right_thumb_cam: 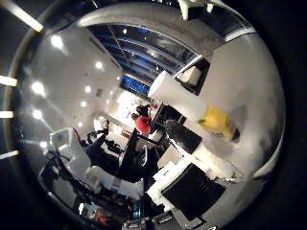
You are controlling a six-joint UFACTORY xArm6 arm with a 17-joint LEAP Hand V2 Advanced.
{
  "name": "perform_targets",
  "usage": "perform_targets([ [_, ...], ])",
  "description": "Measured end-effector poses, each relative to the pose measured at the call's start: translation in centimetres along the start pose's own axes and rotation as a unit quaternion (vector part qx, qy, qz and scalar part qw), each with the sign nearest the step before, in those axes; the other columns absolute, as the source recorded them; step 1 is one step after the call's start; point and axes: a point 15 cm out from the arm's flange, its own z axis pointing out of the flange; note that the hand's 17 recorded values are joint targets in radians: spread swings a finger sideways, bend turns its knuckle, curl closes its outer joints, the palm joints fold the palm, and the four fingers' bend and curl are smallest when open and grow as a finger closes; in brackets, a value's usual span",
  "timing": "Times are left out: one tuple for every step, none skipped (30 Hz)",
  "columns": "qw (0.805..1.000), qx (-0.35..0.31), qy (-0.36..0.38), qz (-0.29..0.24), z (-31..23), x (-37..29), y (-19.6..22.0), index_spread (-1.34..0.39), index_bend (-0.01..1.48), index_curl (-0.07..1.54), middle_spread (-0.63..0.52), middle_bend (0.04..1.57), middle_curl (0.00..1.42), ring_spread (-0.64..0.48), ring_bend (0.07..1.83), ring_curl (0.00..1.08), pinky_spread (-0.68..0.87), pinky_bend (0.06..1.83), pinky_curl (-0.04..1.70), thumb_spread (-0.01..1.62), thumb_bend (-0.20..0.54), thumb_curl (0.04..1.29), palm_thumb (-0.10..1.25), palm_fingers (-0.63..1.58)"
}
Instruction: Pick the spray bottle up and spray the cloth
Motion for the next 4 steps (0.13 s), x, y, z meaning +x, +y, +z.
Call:
perform_targets([
  [1.000, -0.009, 0.009, -0.002, -0.6, 0.0, 0.6, -0.42, 0.19, 0.40, -0.04, 0.26, 0.33, -0.06, 0.44, 0.24, 0.39, 0.30, 0.43, 1.06, -0.023, 0.32, 0.66, 0.27],
  [1.000, -0.017, 0.018, -0.005, -1.3, 0.1, 1.1, -0.42, 0.19, 0.40, -0.04, 0.26, 0.33, -0.05, 0.43, 0.23, 0.39, 0.30, 0.43, 1.06, -0.023, 0.32, 0.66, 0.27],
  [0.999, -0.023, 0.027, -0.005, -2.1, 0.2, 1.8, -0.42, 0.19, 0.39, -0.04, 0.24, 0.33, -0.04, 0.42, 0.23, 0.39, 0.29, 0.42, 1.06, -0.023, 0.32, 0.66, 0.28],
  [0.999, -0.031, 0.035, -0.002, -3.0, 0.2, 2.5, -0.42, 0.19, 0.39, -0.04, 0.23, 0.33, -0.04, 0.40, 0.23, 0.40, 0.28, 0.41, 1.06, -0.023, 0.32, 0.66, 0.28],
])
